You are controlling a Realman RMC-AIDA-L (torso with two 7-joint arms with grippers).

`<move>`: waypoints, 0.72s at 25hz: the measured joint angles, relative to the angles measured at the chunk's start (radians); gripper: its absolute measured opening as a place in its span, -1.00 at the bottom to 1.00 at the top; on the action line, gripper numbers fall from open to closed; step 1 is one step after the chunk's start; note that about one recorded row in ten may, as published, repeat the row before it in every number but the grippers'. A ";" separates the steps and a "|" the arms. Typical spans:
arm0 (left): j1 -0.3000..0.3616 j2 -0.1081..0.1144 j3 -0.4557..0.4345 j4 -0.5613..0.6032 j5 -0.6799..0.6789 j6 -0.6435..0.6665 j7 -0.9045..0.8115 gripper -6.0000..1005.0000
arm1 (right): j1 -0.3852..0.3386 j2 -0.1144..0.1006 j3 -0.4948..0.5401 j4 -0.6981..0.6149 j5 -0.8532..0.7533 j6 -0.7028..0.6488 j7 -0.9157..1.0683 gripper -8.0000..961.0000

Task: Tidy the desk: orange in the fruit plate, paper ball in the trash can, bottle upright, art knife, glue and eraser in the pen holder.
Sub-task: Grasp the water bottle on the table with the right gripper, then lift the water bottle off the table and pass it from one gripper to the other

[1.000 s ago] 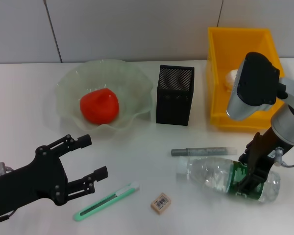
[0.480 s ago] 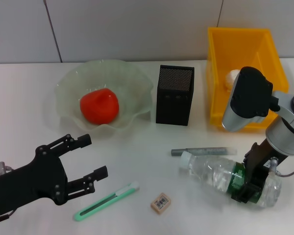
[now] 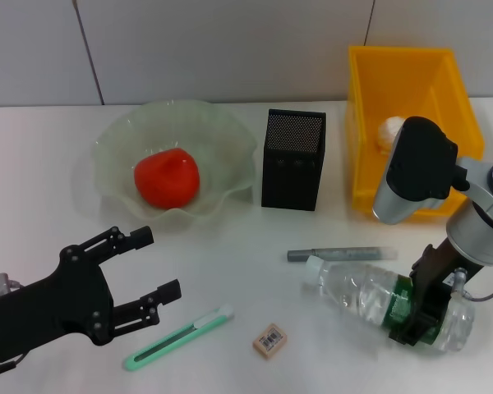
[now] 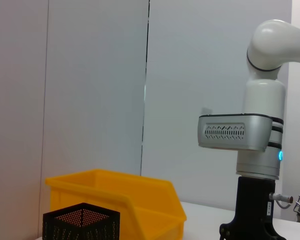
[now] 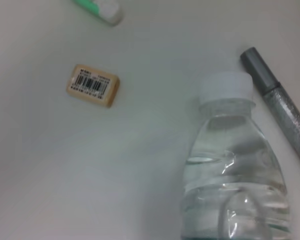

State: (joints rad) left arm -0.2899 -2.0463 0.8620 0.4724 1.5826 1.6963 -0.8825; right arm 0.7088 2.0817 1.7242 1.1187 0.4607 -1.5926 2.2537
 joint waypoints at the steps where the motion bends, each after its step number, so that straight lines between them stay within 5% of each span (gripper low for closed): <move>1: 0.000 0.000 0.000 0.000 -0.001 0.000 0.000 0.62 | -0.006 0.000 0.003 0.005 0.002 -0.001 -0.004 0.60; 18: 0.002 0.000 0.000 0.007 -0.007 0.009 0.000 0.62 | -0.096 -0.005 0.104 0.167 0.151 -0.055 -0.102 0.58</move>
State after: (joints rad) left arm -0.2883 -2.0463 0.8620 0.4789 1.5757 1.7049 -0.8825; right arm 0.6132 2.0765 1.8280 1.2856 0.6116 -1.6475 2.1513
